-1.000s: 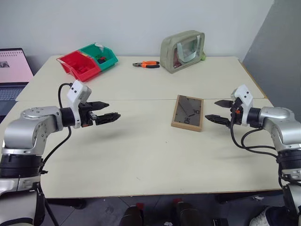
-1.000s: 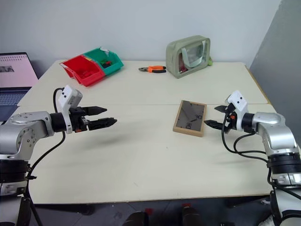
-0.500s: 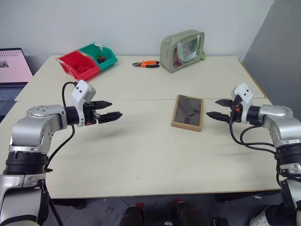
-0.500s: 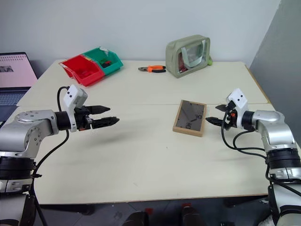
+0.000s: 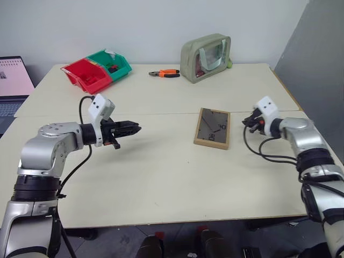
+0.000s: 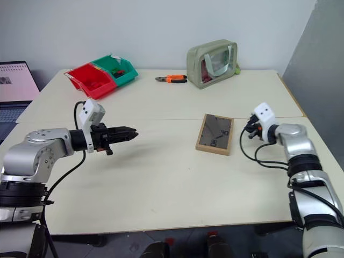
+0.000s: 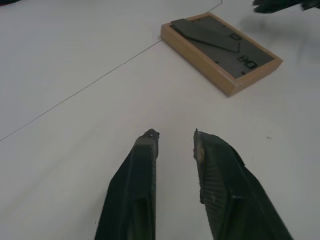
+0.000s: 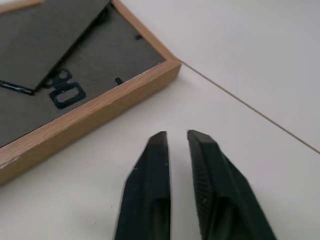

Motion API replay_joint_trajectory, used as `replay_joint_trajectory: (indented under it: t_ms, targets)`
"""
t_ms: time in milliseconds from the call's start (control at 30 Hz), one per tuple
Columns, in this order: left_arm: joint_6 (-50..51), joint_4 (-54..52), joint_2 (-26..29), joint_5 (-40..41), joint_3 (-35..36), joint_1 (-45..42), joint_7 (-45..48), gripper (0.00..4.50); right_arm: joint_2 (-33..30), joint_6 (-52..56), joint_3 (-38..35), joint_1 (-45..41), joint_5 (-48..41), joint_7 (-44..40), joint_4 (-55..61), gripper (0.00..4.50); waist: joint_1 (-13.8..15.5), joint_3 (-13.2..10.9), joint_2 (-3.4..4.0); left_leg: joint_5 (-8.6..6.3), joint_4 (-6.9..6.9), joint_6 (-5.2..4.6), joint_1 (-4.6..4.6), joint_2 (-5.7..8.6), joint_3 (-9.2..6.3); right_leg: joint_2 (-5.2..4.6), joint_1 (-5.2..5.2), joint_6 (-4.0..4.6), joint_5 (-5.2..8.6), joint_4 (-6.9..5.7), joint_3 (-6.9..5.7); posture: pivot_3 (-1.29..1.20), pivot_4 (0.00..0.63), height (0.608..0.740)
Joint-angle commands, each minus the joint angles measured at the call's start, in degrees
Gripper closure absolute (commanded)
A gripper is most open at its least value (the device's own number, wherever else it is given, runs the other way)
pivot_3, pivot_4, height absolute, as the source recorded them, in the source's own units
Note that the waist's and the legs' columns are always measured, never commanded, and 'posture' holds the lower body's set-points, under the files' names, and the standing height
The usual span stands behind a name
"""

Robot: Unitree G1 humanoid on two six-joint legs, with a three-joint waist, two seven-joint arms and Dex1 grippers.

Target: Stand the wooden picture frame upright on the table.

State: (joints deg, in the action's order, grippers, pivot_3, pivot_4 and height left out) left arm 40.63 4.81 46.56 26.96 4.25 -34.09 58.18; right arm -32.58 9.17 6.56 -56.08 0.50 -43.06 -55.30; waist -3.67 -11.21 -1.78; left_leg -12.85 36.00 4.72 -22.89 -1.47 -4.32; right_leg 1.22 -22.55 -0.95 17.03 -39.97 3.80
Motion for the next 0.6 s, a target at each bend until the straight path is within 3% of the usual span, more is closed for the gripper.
replay_joint_trajectory:
  t_ms: [33,133,200,500,600]
  targets:
    - [-0.78,-2.71,-1.23,0.47,1.13,-0.08,-1.42,4.34,2.41,-6.25,-0.02,-5.33,3.28,6.39,-9.34,4.5,0.01,0.0,0.0,0.0,-0.01,0.0,-0.03,0.0,0.01,0.0,-0.04,0.0,0.0,-0.01,0.0,0.0,0.15,0.74]
    - [-1.29,-2.36,-3.84,-0.53,0.06,-0.12,-3.42,4.45,4.45,-8.51,-0.41,-7.45,4.54,9.09,-13.9,4.5,0.04,0.0,0.0,0.0,-0.02,0.0,-0.09,-0.01,0.01,-0.08,-0.08,0.0,0.0,0.0,0.01,0.0,0.15,0.74]
    - [-4.41,0.6,-8.35,-3.73,-2.78,-1.09,-6.72,4.45,6.12,-9.3,-0.64,-8.63,5.05,10.61,-15.82,4.5,0.17,0.0,0.0,0.0,-0.01,0.0,-0.09,-0.01,0.01,-0.26,-0.08,0.0,0.0,0.0,0.01,0.0,0.15,0.74]
    - [-16.29,22.15,-27.58,-13.81,-10.5,-11.41,-15.56,4.45,10.55,-10.27,-2.08,-9.82,5.08,11.6,-17.56,4.5,0.44,0.01,0.0,0.01,0.06,-0.01,-0.07,0.06,0.01,-0.28,0.02,-0.05,-0.04,-0.01,-0.02,0.0,0.15,0.74]
    - [-17.99,27.51,-31.32,-15.79,-11.86,-14.53,-15.75,4.45,11.98,-10.39,-2.53,-9.57,4.57,10.62,-17.01,4.5,0.1,0.01,0.0,0.01,0.06,-0.01,-0.07,0.13,0.01,-0.28,0.02,-0.05,-0.04,-0.02,-0.02,0.0,0.15,0.74]
